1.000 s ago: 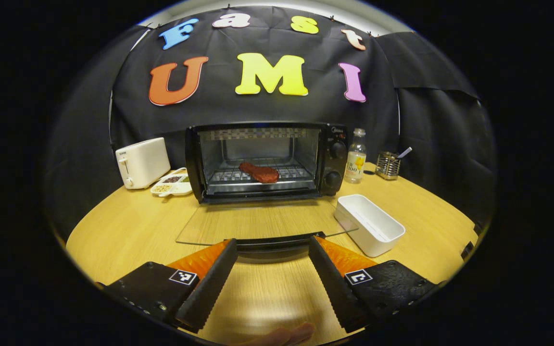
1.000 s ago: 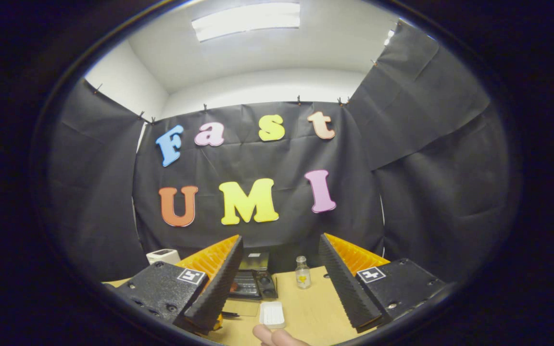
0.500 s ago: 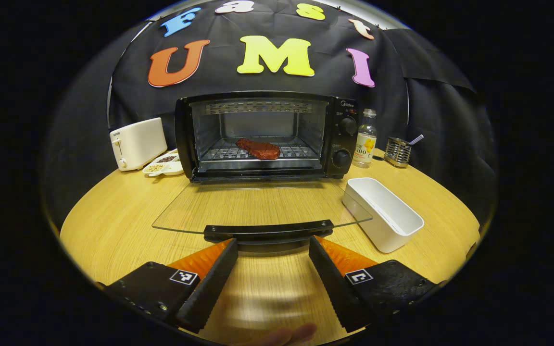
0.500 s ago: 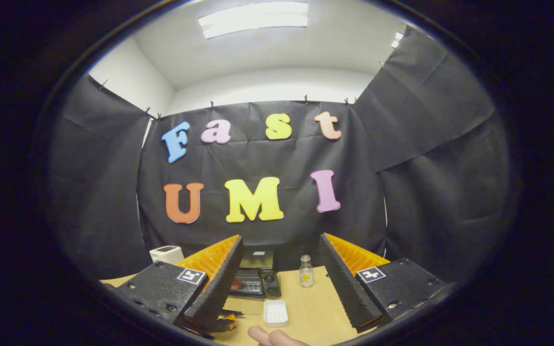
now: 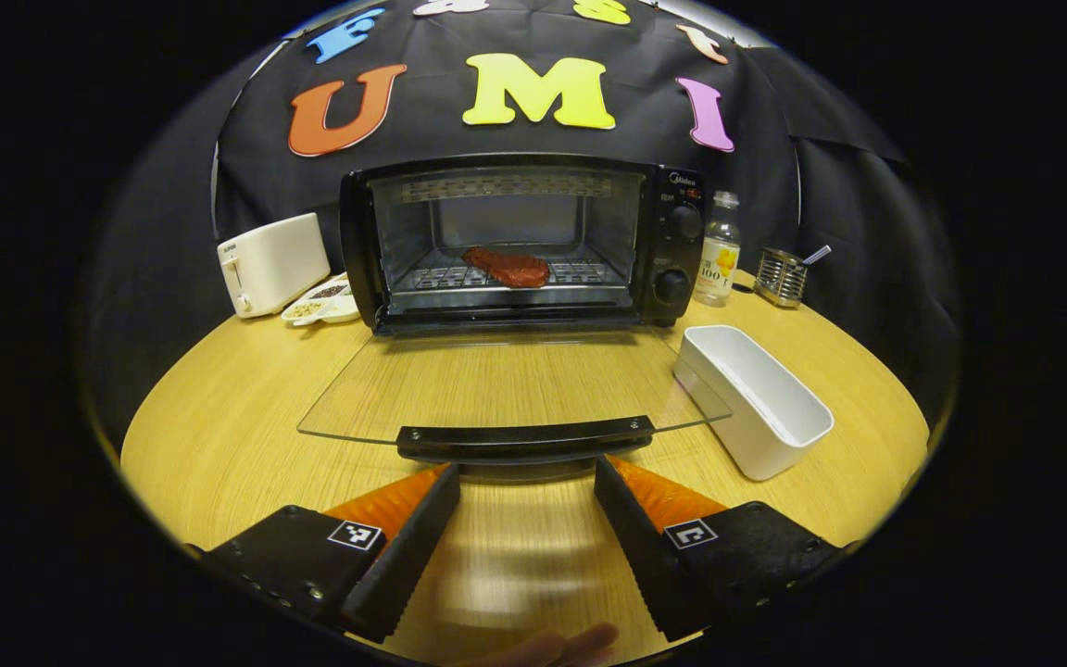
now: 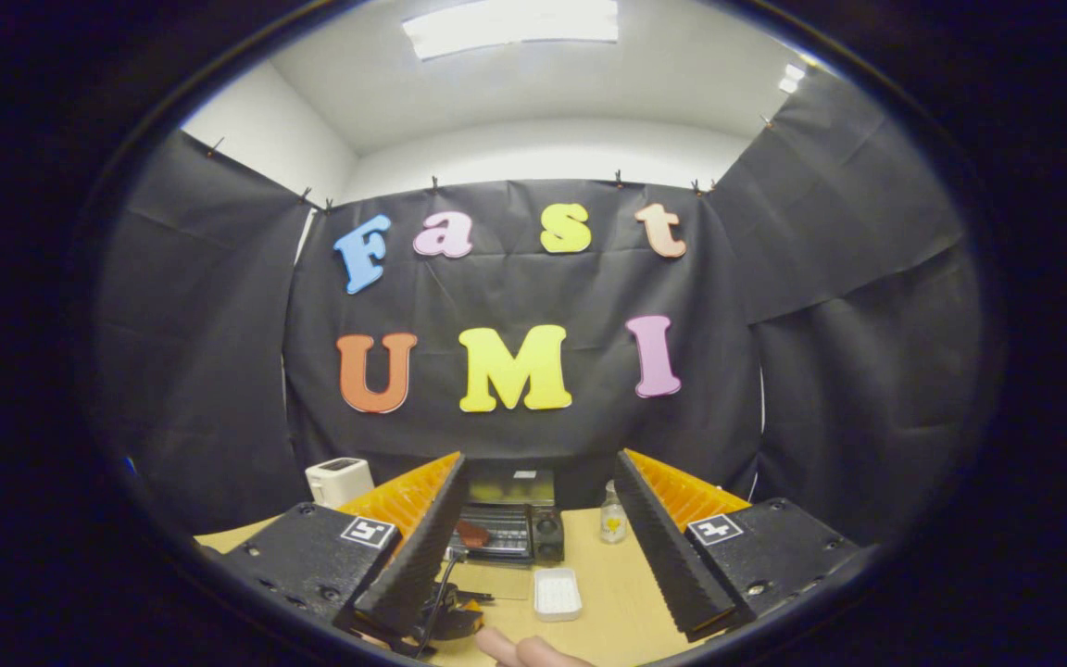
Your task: Open the electric oven with the left hand, put the food in, and close the electric oven.
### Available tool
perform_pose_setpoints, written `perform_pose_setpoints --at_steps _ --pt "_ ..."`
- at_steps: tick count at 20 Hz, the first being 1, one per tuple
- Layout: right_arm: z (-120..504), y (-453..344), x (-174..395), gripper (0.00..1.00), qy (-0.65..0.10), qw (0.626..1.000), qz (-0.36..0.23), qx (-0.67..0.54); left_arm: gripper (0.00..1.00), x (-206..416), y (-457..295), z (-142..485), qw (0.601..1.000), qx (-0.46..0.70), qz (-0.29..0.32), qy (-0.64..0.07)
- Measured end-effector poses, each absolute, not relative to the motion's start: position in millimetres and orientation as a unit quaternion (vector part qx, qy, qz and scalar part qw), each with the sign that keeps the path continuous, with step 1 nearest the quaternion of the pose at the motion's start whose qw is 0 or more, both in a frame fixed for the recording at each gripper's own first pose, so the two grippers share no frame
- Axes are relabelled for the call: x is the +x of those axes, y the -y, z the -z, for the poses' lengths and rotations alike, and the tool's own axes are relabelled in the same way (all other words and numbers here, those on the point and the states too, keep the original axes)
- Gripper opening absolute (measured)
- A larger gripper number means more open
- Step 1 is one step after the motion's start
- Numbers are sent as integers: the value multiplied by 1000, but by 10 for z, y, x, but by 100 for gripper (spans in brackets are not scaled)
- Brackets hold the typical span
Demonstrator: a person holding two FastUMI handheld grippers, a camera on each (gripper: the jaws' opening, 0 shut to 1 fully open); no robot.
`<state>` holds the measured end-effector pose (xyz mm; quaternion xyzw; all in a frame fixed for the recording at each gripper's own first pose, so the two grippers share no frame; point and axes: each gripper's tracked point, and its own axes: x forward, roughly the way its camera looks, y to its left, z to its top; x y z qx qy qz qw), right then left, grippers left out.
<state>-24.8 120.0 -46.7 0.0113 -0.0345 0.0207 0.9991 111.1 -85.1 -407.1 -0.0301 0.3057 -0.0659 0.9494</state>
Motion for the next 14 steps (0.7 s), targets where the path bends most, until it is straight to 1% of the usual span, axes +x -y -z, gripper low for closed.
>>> perform_pose_setpoints --at_steps 1,2,4,5,6,9,11,14 --pt "474 -1253 -253 99 31 999 -27 12 95 1117 853 4055 951 -27 65 -303" --pt "469 -1283 -260 94 30 999 -32 13 94 1116 853 4043 951 -21 64 -302" --pt "468 -1303 -253 94 30 999 -36 13 94 1120 859 4024 953 -5 63 -297" --pt "487 -1319 -254 99 29 999 -38 12 95 1124 851 4038 952 -5 63 -299" --pt "498 -1325 -264 94 28 999 -40 12 95 1122 849 4039 951 -10 62 -303" --pt "480 -1294 -273 94 31 998 -42 17 96 1221 818 3911 957 -14 60 -284" --pt "487 -1244 -275 94 32 999 -38 16 95 1168 819 3979 952 -15 57 -301" --pt "493 -1213 -299 94 34 998 -38 20 95 1188 819 3925 953 -11 55 -299"
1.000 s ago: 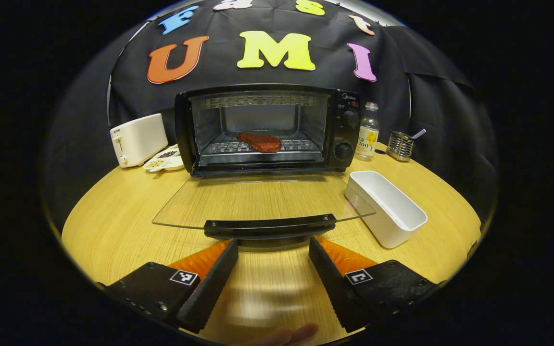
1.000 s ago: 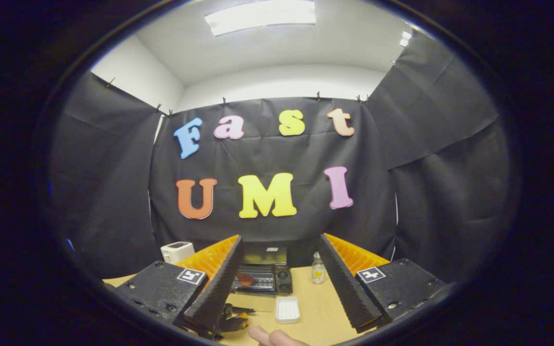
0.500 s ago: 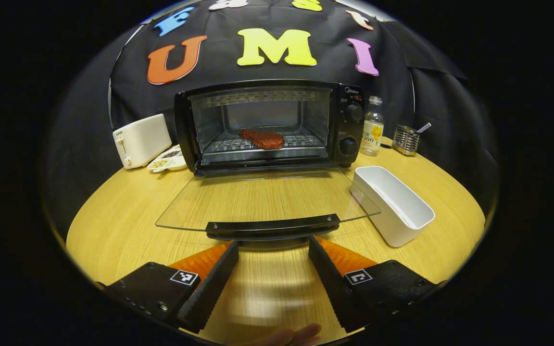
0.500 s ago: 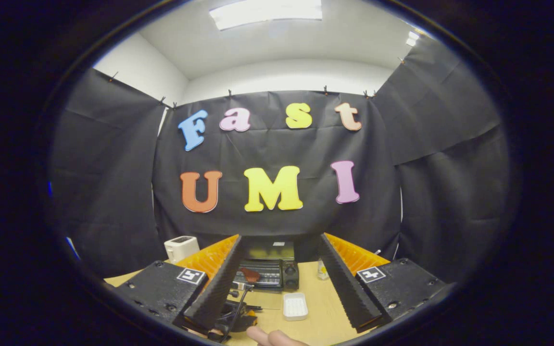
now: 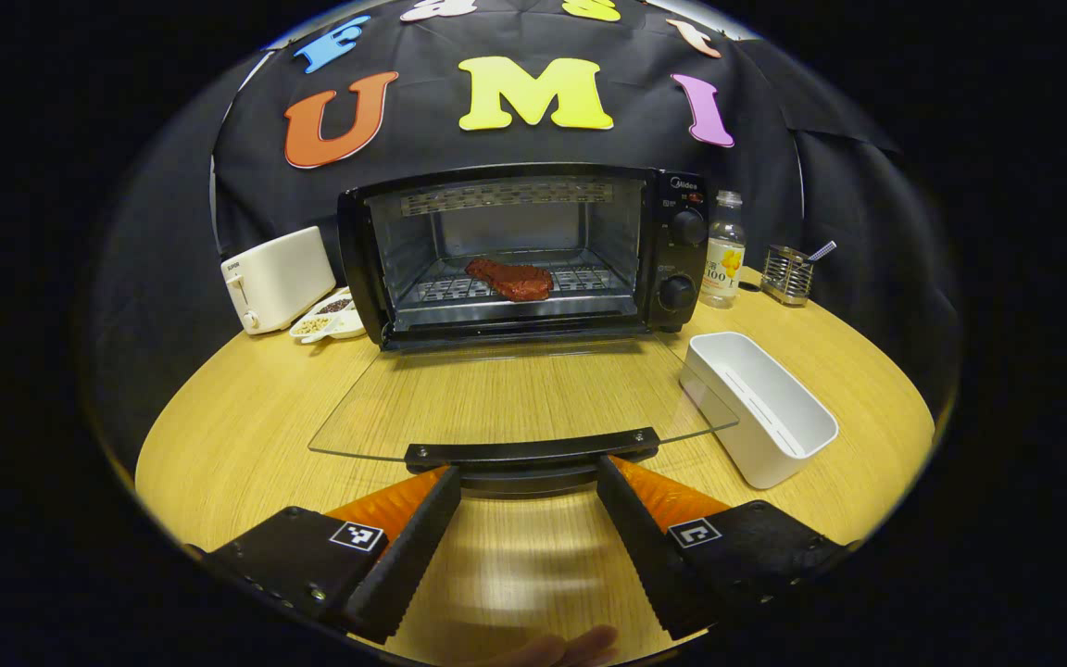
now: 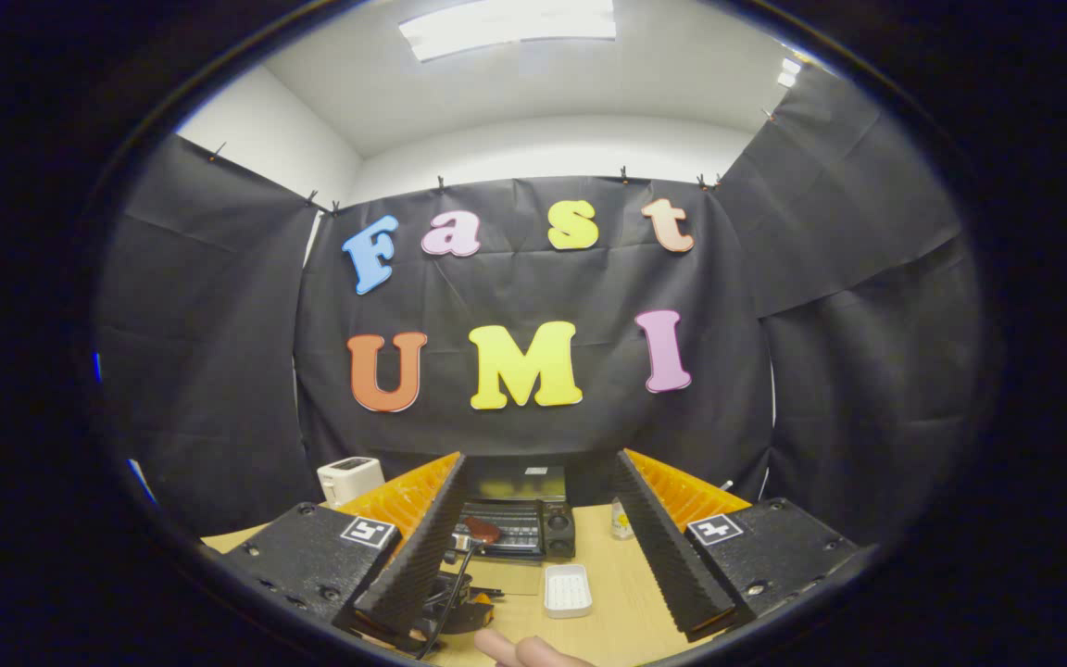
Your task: Open the electric oven with the left hand, put the food in, and close the electric oven.
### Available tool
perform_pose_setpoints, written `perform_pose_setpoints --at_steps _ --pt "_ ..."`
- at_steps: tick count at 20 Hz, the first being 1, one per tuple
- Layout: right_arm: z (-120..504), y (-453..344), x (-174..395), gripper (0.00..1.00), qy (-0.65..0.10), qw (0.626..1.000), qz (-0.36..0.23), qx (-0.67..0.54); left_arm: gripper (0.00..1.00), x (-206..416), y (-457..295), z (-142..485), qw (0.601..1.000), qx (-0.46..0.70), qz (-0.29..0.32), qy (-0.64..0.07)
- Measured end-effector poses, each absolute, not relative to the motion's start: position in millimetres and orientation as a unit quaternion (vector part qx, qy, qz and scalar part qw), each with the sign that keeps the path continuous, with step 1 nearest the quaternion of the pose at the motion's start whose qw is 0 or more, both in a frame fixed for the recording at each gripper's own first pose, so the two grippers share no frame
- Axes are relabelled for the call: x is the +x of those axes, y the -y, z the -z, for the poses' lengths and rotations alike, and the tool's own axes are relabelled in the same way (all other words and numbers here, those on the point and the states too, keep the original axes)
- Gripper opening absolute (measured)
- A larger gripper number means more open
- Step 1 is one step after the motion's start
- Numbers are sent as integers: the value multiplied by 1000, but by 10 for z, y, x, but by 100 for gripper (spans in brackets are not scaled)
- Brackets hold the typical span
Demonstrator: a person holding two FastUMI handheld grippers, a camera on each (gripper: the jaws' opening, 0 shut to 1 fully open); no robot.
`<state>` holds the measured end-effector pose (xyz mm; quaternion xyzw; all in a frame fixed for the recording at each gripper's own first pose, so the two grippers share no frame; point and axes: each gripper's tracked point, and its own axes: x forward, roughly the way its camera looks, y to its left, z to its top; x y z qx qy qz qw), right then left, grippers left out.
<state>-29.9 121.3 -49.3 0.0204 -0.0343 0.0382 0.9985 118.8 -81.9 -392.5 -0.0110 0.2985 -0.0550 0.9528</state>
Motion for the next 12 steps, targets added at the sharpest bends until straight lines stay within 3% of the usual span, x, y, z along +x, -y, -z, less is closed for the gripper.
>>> perform_pose_setpoints --at_steps 6,7,8,11,12 --pt "519 -1184 -332 94 34 998 -46 21 95 1241 797 3688 959 -19 56 -278" --pt "521 -1187 -334 99 34 998 -47 21 96 1271 787 3642 960 -18 57 -274" --pt "523 -1180 -329 94 34 998 -48 20 96 1294 776 3575 963 -14 58 -264" --pt "504 -1124 -328 94 36 998 -40 18 96 1376 761 3407 972 11 54 -230" --pt "490 -1125 -326 99 37 998 -37 19 97 1396 763 3382 972 12 54 -227"
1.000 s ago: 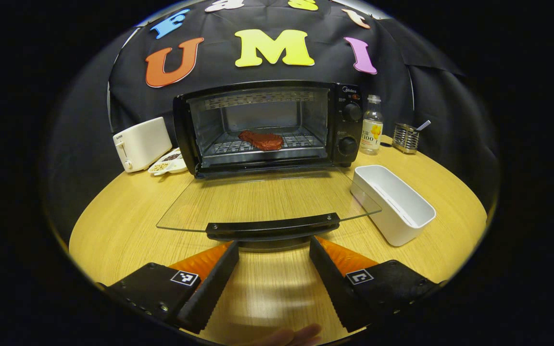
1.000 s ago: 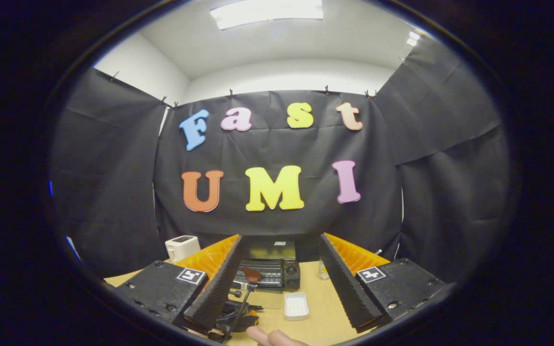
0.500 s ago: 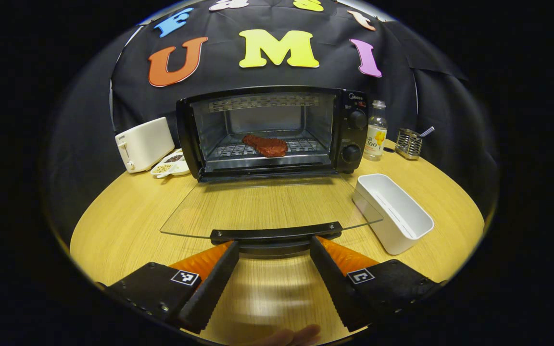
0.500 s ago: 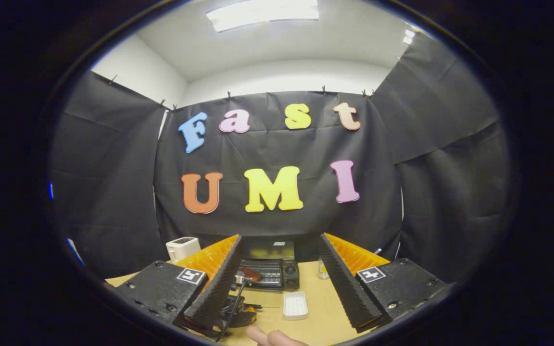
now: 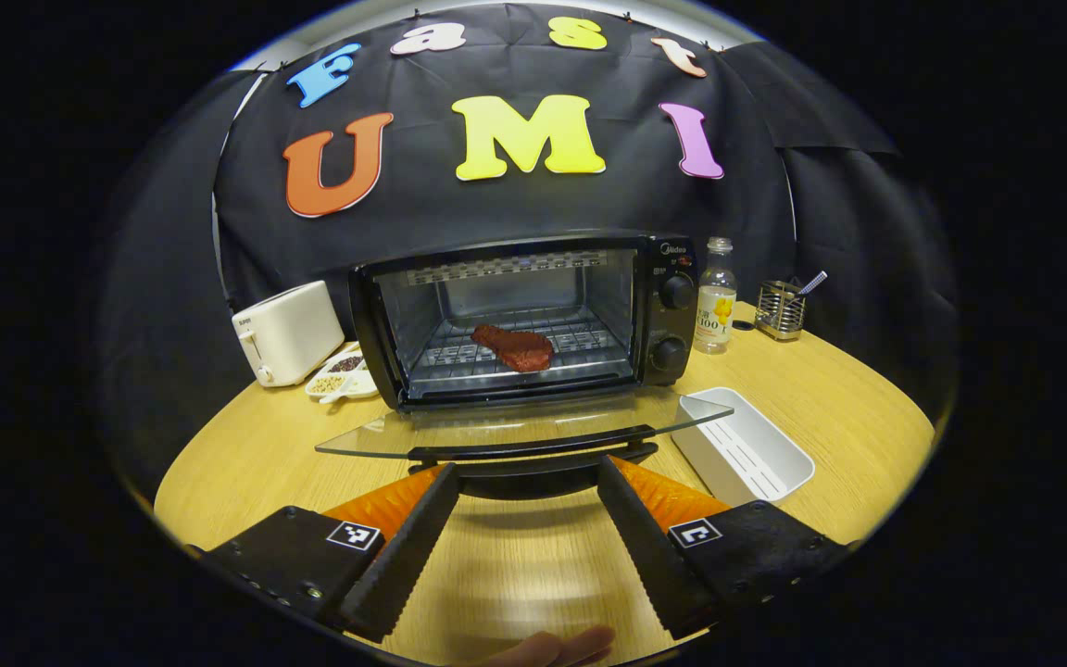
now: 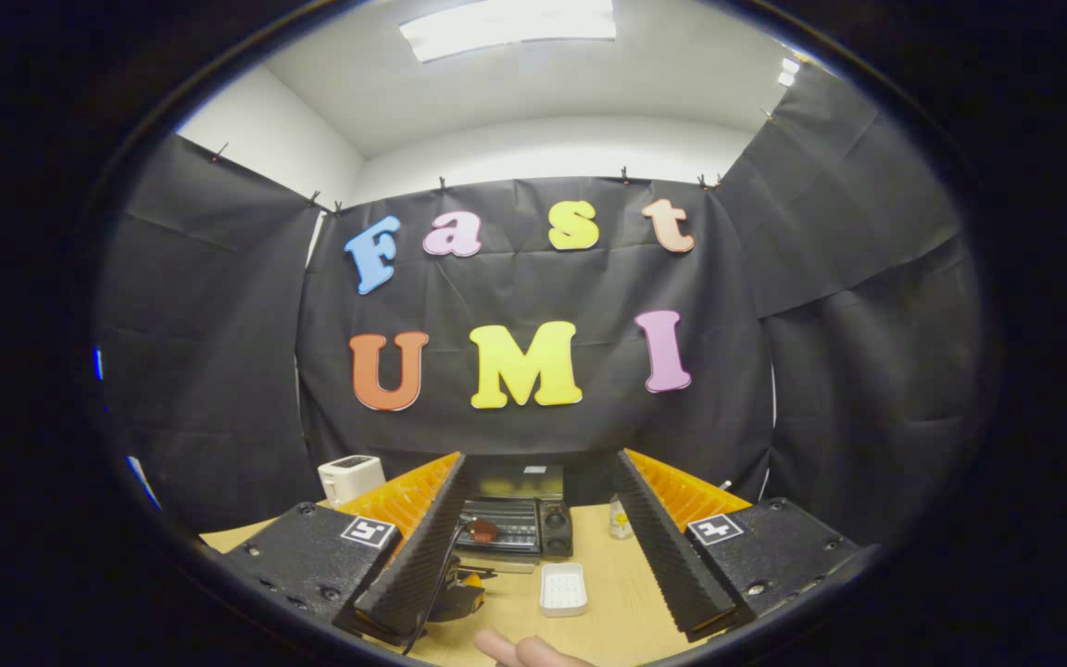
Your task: Open the electric oven with the left hand, put the food in, and close the electric oven.
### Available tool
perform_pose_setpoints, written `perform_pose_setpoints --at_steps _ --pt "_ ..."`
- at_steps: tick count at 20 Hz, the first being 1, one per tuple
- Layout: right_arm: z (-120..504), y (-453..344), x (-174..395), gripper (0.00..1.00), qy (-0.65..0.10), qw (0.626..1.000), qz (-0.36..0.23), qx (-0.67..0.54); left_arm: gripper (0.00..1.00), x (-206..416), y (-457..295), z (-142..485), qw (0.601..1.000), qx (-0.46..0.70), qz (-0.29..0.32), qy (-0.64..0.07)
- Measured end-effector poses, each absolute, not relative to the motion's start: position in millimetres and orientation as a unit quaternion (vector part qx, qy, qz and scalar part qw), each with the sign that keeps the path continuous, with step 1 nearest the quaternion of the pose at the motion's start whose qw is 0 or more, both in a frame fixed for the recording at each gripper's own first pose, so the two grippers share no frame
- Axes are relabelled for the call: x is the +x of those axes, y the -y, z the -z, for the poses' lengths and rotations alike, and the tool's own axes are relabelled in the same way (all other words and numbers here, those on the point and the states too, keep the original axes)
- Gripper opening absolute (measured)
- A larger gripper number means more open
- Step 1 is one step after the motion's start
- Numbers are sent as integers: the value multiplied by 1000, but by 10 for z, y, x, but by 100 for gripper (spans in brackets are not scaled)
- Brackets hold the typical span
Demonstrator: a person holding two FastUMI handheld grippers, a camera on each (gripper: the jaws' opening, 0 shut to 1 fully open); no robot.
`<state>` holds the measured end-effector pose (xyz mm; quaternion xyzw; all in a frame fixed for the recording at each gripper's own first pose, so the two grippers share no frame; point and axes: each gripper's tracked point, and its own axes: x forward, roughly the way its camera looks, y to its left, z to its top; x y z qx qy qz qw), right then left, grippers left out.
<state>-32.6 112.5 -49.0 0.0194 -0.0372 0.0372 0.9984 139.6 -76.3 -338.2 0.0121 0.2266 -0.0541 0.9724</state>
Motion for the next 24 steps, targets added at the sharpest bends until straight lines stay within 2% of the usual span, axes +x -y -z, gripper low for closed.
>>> perform_pose_setpoints --at_steps 1,2,3,4,5,6,7,8,10,14,23,24 --pt "480 -1154 -336 99 38 998 -40 20 98 1414 761 3351 973 8 54 -224" --pt "486 -1191 -347 94 38 998 -46 20 98 1444 749 3326 974 2 54 -221" --pt "489 -1212 -362 99 39 998 -51 19 98 1461 745 3286 975 -2 54 -217" --pt "489 -1204 -362 94 39 998 -53 20 98 1480 734 3244 975 -7 55 -214" --pt "500 -1192 -353 94 39 998 -51 22 98 1496 720 3213 976 -12 55 -211" --pt "518 -1186 -344 99 37 998 -52 25 99 1539 719 3162 977 -15 56 -206" --pt "543 -1195 -336 99 33 998 -54 27 98 1580 700 3115 978 -16 57 -201" --pt "567 -1200 -327 94 29 998 -56 29 98 1619 687 3097 977 -18 60 -202" --pt "594 -1176 -322 94 25 998 -59 27 98 1706 669 3069 976 -31 65 -204" --pt "591 -1002 -320 94 33 998 -46 11 98 1921 633 3153 974 -28 63 -216" --pt "671 -709 -367 94 31 999 -35 10 98 2355 674 2875 980 -10 64 -188" --pt "693 -685 -383 99 30 999 -33 9 97 2408 676 2835 981 -12 63 -183"
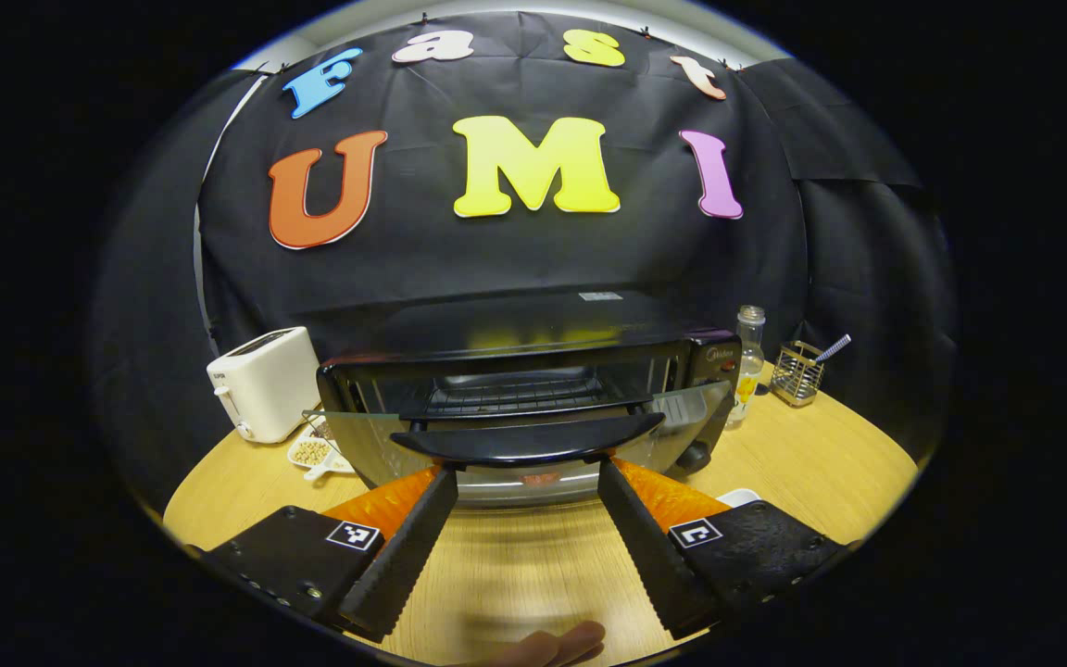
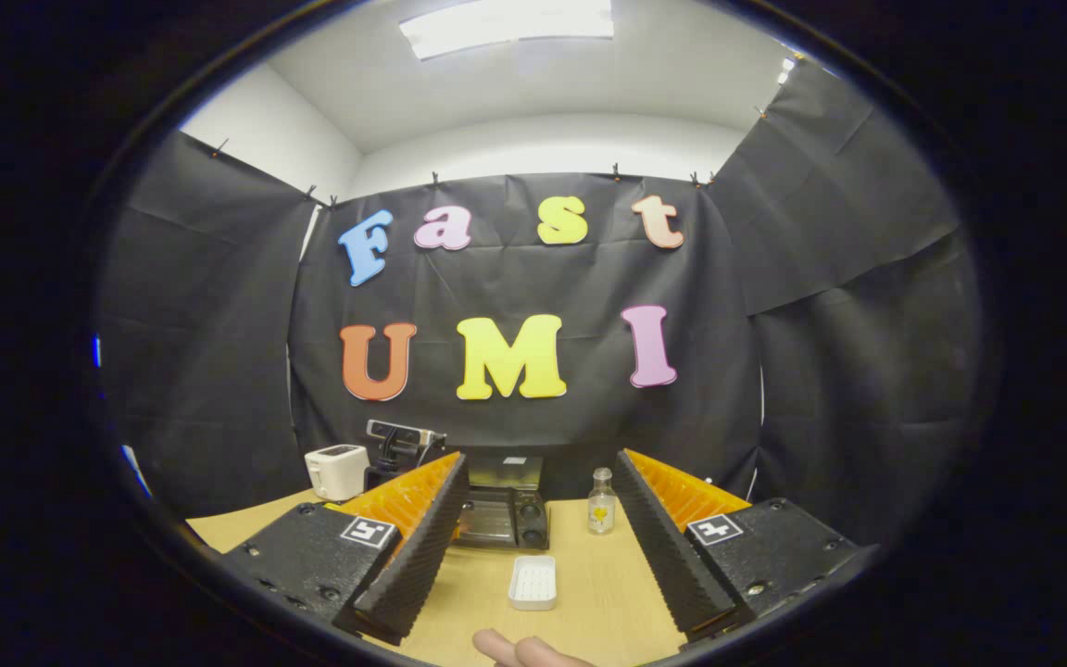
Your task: Open the electric oven with the left hand, put the food in, and close the electric oven.
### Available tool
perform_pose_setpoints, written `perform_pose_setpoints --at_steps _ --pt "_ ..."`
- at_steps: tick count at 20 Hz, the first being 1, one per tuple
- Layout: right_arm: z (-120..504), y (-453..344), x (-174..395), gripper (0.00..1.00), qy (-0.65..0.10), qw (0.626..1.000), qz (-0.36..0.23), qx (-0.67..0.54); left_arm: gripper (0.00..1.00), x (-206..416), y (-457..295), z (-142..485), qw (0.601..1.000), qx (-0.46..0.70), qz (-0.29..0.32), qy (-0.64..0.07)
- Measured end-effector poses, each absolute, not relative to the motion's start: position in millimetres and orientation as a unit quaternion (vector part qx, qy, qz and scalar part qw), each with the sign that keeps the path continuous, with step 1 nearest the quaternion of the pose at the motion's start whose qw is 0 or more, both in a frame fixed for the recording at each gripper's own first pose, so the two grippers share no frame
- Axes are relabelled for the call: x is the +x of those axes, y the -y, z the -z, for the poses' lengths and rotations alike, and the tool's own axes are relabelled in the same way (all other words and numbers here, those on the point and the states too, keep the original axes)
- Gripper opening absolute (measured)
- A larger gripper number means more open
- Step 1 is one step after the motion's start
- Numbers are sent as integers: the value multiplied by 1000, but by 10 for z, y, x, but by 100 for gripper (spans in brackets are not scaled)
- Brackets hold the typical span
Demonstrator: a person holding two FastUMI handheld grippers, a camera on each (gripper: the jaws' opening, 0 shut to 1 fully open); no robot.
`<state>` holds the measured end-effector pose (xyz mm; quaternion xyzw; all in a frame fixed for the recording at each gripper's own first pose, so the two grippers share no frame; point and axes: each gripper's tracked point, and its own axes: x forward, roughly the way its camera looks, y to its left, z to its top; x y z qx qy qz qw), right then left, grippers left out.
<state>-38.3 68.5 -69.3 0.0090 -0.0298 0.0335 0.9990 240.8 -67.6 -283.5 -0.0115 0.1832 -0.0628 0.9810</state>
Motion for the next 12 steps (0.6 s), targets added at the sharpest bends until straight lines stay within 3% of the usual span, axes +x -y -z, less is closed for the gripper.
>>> perform_pose_setpoints --at_steps 6,12 --pt "754 -491 -366 100 32 999 -26 21 97 2686 591 2630 986 -2 54 -159" --pt "857 -388 -256 100 17 999 -21 26 97 2264 498 2180 988 0 47 -145"
